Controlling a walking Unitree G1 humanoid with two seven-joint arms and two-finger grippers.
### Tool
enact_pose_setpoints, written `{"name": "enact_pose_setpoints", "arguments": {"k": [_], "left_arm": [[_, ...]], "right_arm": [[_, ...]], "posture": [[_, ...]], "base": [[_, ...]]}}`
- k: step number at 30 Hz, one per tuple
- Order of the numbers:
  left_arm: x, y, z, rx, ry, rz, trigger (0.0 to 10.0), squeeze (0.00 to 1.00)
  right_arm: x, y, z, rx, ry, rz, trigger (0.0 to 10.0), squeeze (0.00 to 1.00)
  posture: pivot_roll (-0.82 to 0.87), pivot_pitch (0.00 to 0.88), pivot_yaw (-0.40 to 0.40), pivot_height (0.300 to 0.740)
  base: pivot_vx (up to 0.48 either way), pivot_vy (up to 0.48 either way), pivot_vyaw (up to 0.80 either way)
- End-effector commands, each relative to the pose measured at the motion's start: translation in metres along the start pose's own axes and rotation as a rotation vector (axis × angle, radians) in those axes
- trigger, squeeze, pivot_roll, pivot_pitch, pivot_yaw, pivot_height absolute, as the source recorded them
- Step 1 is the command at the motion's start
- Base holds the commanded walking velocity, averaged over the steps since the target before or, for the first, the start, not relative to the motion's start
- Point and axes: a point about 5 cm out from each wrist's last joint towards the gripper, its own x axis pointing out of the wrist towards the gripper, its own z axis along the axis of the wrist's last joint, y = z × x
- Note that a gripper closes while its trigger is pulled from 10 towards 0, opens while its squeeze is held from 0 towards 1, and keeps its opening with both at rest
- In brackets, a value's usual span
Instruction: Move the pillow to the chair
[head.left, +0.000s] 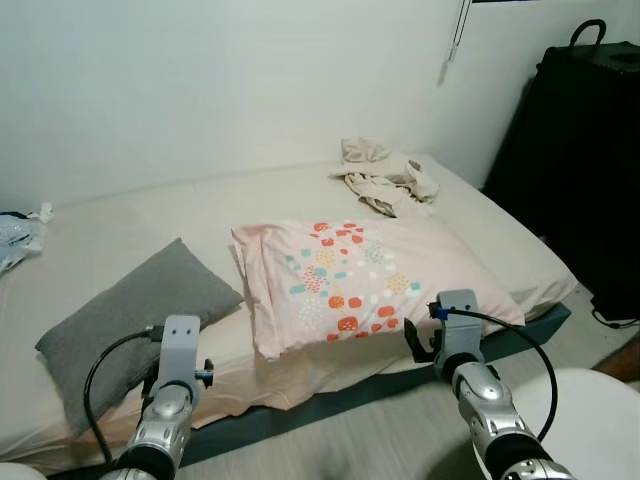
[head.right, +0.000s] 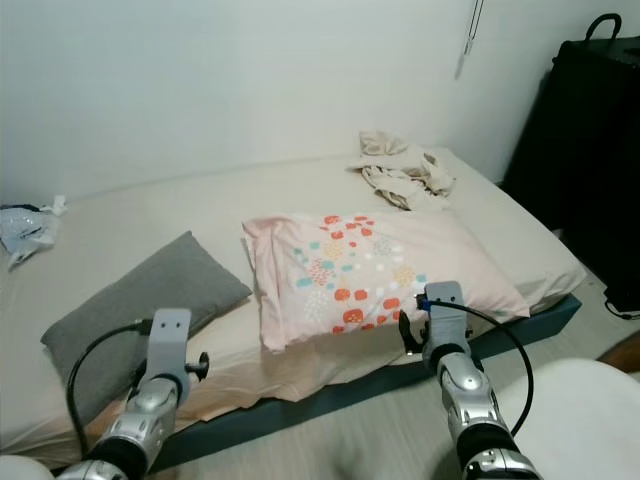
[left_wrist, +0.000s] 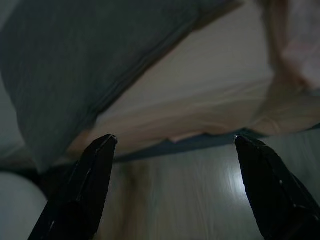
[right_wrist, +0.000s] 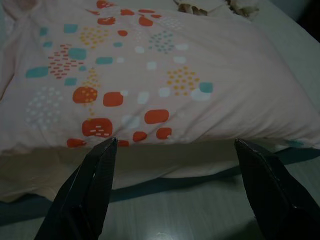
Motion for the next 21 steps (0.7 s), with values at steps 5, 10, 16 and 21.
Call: {"name": "enact_pose_setpoints", "arguments": {"k": [5,10,16,21], "left_arm": [[0.000,0.001,0.006,-0.013,-0.035,0.027,10.0,0.00],[-0.003,-0.007,0.002,0.003,-0.030,0.004,10.0,0.00],[-0.005,-0.009,0.004,-0.034,-0.053,0.010,10.0,0.00],[-0.009,-0.006,-0.009,-0.027,-0.021,0.008,10.0,0.00]], "right_arm": [[0.003,0.002,0.005,-0.022,-0.012,0.053,10.0,0.00],[0.005,0.011,0.005,-0.057,-0.005,0.056,10.0,0.00],[0.000,0.017,-0.008,-0.072,0.036,0.081,10.0,0.00],[-0.003,0.024,-0.013,-0.067,0.034,0.086,10.0,0.00]], "posture": [[-0.03,0.026,-0.088,0.740],[-0.05,0.026,-0.085,0.740],[-0.03,0.027,-0.101,0.740],[-0.05,0.073,-0.073,0.740]], "base": [[0.000,0.000,0.00],[0.000,0.000,0.00],[0.000,0.000,0.00],[0.000,0.000,0.00]]}}
